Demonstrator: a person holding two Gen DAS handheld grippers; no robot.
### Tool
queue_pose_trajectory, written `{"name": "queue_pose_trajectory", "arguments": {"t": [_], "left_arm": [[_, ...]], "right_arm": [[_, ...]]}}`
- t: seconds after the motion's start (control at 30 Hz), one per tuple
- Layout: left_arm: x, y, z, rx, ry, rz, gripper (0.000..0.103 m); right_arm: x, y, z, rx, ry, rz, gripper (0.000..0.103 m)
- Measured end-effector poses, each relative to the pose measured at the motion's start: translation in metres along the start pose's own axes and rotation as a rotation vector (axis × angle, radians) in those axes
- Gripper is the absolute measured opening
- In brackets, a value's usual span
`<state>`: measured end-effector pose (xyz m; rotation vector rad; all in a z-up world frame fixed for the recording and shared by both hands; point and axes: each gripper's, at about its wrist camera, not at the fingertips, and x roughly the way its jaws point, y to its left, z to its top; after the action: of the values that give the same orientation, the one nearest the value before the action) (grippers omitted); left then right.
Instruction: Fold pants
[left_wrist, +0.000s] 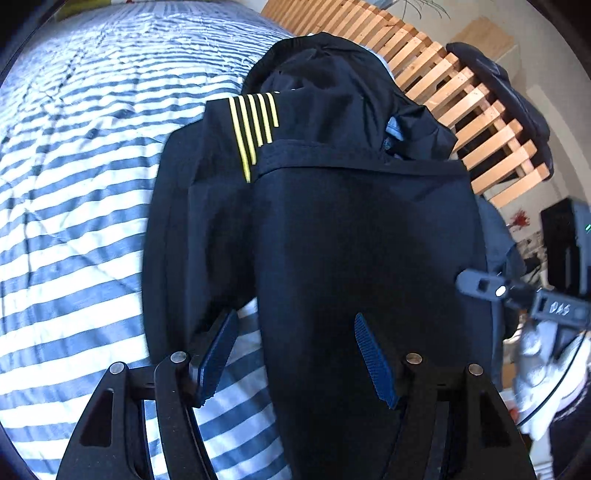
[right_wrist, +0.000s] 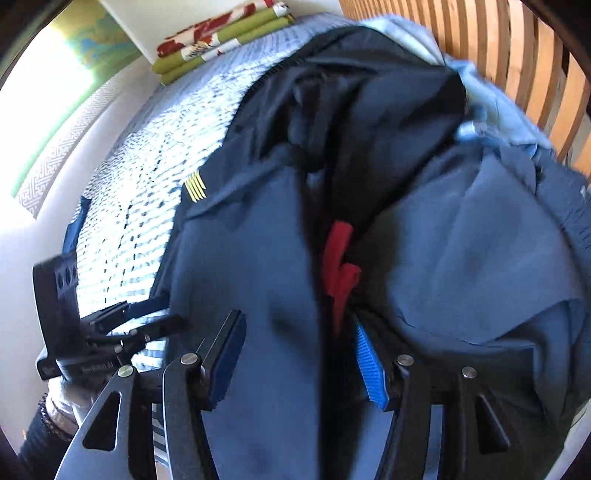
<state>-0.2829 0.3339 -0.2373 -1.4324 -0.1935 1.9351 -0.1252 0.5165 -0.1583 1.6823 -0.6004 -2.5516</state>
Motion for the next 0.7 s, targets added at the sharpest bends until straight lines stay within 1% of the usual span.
{"name": "queue_pose_trajectory", "arguments": {"t": [0.03, 0.07, 0.1, 0.13, 0.17, 0.23, 0.27, 0.33, 0.4, 0.5, 0.57, 0.6, 0.63, 0.7], "left_arm": [[0.003, -0.003, 0.002, 0.003, 0.003, -0.019, 0.060], [0.005, -0.006, 0.003, 0.014, 0.007, -0.015, 0.049], [0.006, -0.011, 0.003, 0.028, 0.006, -0.009, 0.042], [0.005, -0.016, 0.002, 0.045, 0.004, -0.004, 0.027], [0.003, -0.020, 0.000, 0.063, -0.005, 0.004, 0.016], [-0.008, -0.025, -0.004, 0.077, -0.032, 0.003, 0.012], [-0.016, -0.027, -0.006, 0.076, -0.046, -0.003, 0.011], [-0.033, -0.030, -0.013, 0.092, -0.074, 0.010, 0.011], [-0.053, -0.029, -0.024, 0.095, -0.099, 0.025, 0.011], [-0.084, -0.012, -0.043, 0.056, -0.115, 0.036, 0.011], [-0.095, 0.003, -0.052, 0.030, -0.114, 0.072, 0.011], [-0.096, 0.011, -0.052, 0.014, -0.114, 0.099, 0.011], [-0.093, 0.019, -0.051, -0.007, -0.098, 0.121, 0.013], [-0.082, 0.032, -0.048, -0.055, -0.045, 0.114, 0.025]], "right_arm": [[0.004, -0.006, -0.001, 0.018, 0.011, 0.009, 0.054], [0.008, -0.011, -0.003, 0.031, 0.015, 0.023, 0.054], [0.009, -0.014, -0.004, 0.033, 0.011, 0.034, 0.054], [0.010, -0.014, -0.006, 0.026, 0.007, 0.036, 0.054], [0.010, -0.013, -0.007, 0.015, 0.003, 0.032, 0.054], [0.012, -0.007, -0.008, -0.010, -0.002, 0.020, 0.054], [0.013, -0.003, -0.009, -0.029, 0.002, 0.022, 0.054], [0.013, 0.006, -0.013, -0.059, -0.007, 0.020, 0.049], [0.011, 0.011, -0.015, -0.058, -0.018, 0.039, 0.040], [0.012, 0.019, -0.016, -0.009, -0.017, 0.136, 0.037], [0.019, 0.032, -0.017, -0.009, -0.002, 0.207, 0.037], [0.026, 0.041, -0.019, -0.024, 0.019, 0.224, 0.037], [0.032, 0.047, -0.020, -0.044, 0.035, 0.220, 0.037], [0.040, 0.059, -0.021, -0.107, 0.037, 0.156, 0.039]]}}
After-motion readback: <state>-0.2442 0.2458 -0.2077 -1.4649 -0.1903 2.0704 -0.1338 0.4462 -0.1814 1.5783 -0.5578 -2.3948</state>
